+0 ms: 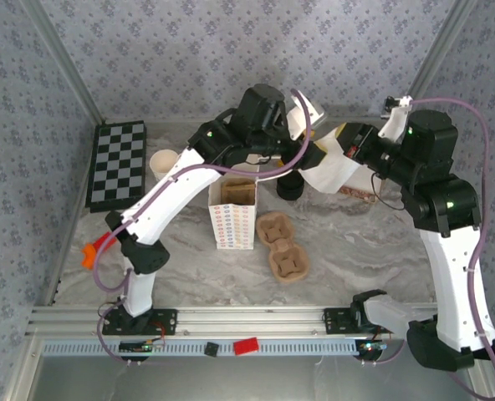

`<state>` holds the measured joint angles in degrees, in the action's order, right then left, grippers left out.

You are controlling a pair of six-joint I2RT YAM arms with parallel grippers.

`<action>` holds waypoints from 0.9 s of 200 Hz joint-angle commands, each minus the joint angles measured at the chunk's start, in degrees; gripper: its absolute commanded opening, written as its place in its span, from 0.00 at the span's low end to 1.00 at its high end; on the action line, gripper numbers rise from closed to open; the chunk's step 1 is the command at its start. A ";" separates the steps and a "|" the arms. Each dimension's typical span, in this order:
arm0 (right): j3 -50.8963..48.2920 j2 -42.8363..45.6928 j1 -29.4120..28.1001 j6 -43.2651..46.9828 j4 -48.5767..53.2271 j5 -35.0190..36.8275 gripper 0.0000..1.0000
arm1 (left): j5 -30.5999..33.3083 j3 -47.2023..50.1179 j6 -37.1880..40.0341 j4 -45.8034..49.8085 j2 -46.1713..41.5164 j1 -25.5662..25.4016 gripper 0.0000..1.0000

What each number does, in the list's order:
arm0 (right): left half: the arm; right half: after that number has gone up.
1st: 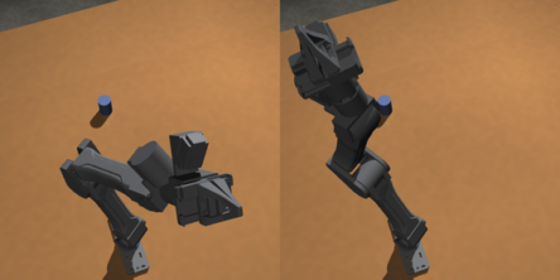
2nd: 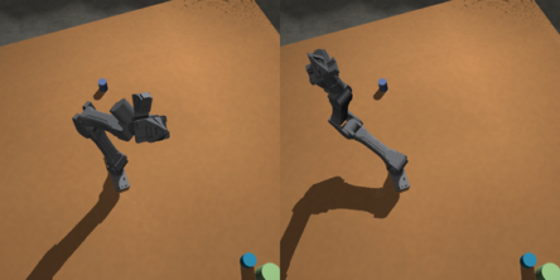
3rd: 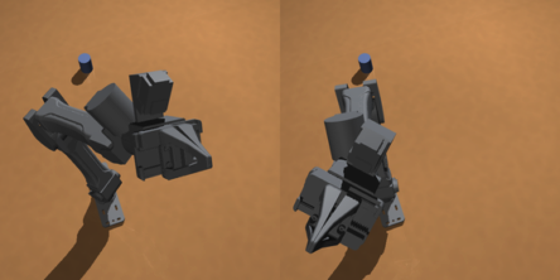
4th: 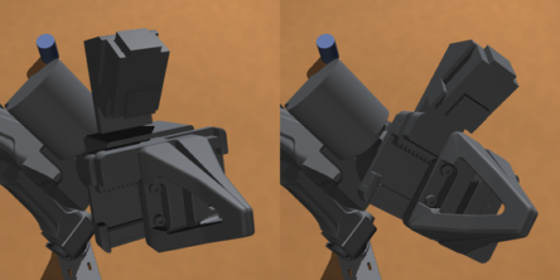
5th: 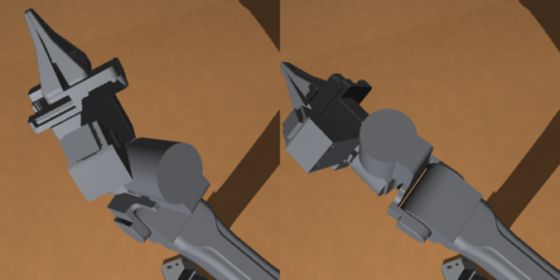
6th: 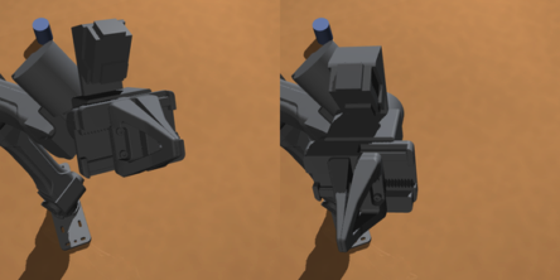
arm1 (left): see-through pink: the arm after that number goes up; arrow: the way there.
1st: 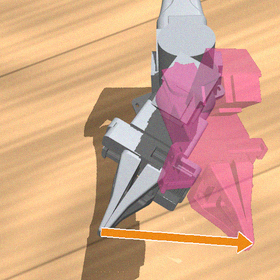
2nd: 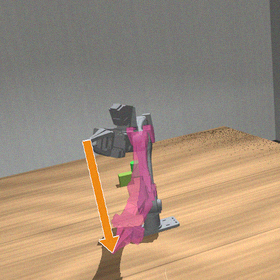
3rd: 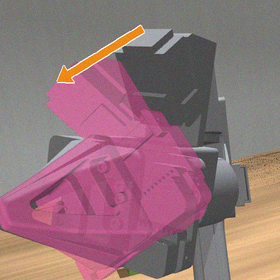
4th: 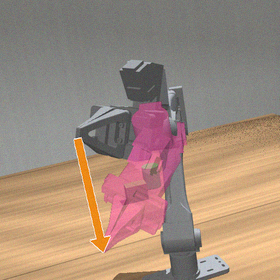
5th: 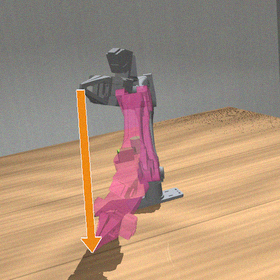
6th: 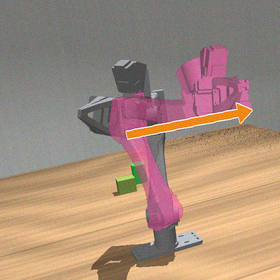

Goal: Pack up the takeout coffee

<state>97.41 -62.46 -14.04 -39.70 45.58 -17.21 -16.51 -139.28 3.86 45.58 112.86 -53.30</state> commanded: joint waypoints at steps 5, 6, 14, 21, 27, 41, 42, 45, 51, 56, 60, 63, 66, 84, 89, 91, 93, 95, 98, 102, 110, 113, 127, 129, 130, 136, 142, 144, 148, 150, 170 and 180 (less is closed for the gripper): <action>2.11 0.58 -0.12 -0.47 1.35 -2.01 0.00 | -5.85 -5.21 -0.64 2.84 1.57 -0.79 0.46; 2.10 0.58 -0.11 -0.47 1.35 -2.02 0.00 | -6.05 -5.21 -0.62 2.84 1.53 -0.82 0.46; 2.15 0.58 0.02 -0.36 1.34 -2.17 0.00 | -7.08 -5.26 -0.69 2.75 1.66 -0.99 0.41; 2.15 0.65 0.23 -0.12 1.35 -2.21 0.00 | -7.43 -5.25 -0.96 2.76 1.66 -1.23 0.34; 2.14 0.67 0.39 -0.05 1.35 -2.13 0.00 | -7.69 -5.30 -1.26 2.84 1.58 -1.33 0.29; 2.22 0.67 1.06 0.03 1.33 -2.83 0.00 | -8.42 -5.23 -2.49 2.76 1.01 -1.33 0.17; 2.24 0.67 1.14 0.05 1.30 -2.87 0.00 | -8.43 -5.22 -2.60 2.76 1.03 -1.35 0.16; 2.19 0.59 1.35 0.14 1.24 -3.12 0.00 | -8.48 -5.21 -3.03 2.70 0.91 -1.37 0.13; 2.26 0.63 1.53 0.15 1.26 -3.24 0.00 | -8.47 -5.21 -3.71 2.77 0.81 -1.37 0.08; 2.26 0.62 1.77 0.23 1.18 -3.33 0.00 | -8.45 -5.30 -4.16 2.83 0.71 -1.37 0.05; 2.16 0.66 1.92 0.24 1.05 -3.48 0.00 | -8.45 -5.30 -4.58 2.93 0.63 -1.35 0.02; 2.24 0.72 2.04 0.24 0.96 -3.64 0.00 | -8.45 -5.30 -4.88 2.93 0.57 -1.33 0.01; 2.25 0.73 2.20 0.31 0.90 -3.85 0.00 | -8.45 -5.32 -5.26 2.93 0.42 -1.37 0.00; 2.99 0.93 3.33 0.55 0.81 -5.20 0.13 | -7.90 -5.69 -7.47 3.32 -0.24 -1.35 0.00; 3.37 0.93 3.77 0.86 1.03 -5.70 0.20 | -7.68 -5.93 -8.03 3.59 -0.50 -1.35 0.00; 3.70 0.93 3.98 1.03 1.14 -6.03 0.23 | -7.53 -6.03 -8.17 3.76 -0.59 -1.36 0.00; 3.94 0.98 4.25 1.27 1.28 -6.31 0.26 | -7.38 -6.20 -8.39 3.95 -0.77 -1.37 0.00; 4.18 1.01 4.43 1.51 1.33 -6.58 0.27 | -7.22 -6.31 -8.59 4.13 -0.86 -1.37 0.00; 4.58 1.06 4.68 1.86 1.55 -6.87 0.29 | -6.90 -6.63 -8.98 4.52 -0.95 -1.37 0.00; 4.94 1.25 5.17 2.29 1.86 -7.15 0.31 | -6.40 -7.09 -9.32 5.14 -1.02 -1.29 0.00; 5.61 1.73 6.04 3.05 2.49 -7.73 0.36 | -5.43 -8.41 -9.84 6.90 -1.22 -1.20 0.00; 5.63 1.92 6.41 3.13 2.61 -8.05 0.38 | -5.18 -8.92 -10.10 7.66 -1.21 -1.07 0.00; 5.20 3.22 8.53 3.14 3.08 -10.21 0.50 | -5.01 -10.85 -11.94 10.62 -1.63 -0.21 0.00; 5.00 3.46 8.86 3.14 3.26 -10.52 0.51 | -5.19 -11.10 -12.29 10.94 -1.82 -0.07 0.00; 4.95 3.56 9.04 3.14 3.31 -10.58 0.52 | -5.28 -11.19 -12.47 11.07 -1.88 0.03 0.00; 4.28 4.18 10.14 3.17 3.46 -11.41 0.55 | -6.17 -11.36 -13.32 11.77 -2.36 0.62 0.00; 3.16 4.92 10.99 3.15 3.29 -12.37 0.58 | -6.93 -11.20 -13.92 12.41 -3.11 1.07 0.00; 2.79 5.14 11.30 3.14 3.09 -12.77 0.59 | -7.04 -11.08 -14.09 12.60 -3.29 1.26 0.00; 1.96 5.58 11.84 3.15 2.77 -13.68 0.61 | -6.92 -10.78 -14.33 12.95 -3.90 1.54 0.00; 1.53 5.74 12.02 2.99 2.63 -14.17 0.62 | -6.84 -10.58 -14.43 13.19 -4.19 1.60 0.00; -4.04 7.26 12.66 0.73 -1.70 -20.42 0.71 | -6.42 -7.81 -14.96 13.60 -7.23 2.57 0.00; -7.58 8.05 12.04 -1.34 -5.21 -24.76 0.75 | -6.49 -5.99 -15.11 13.32 -8.57 2.93 0.00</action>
<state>95.88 -55.27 -1.74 -38.22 46.41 -31.09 -22.52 -147.22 -8.99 57.19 109.75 -51.37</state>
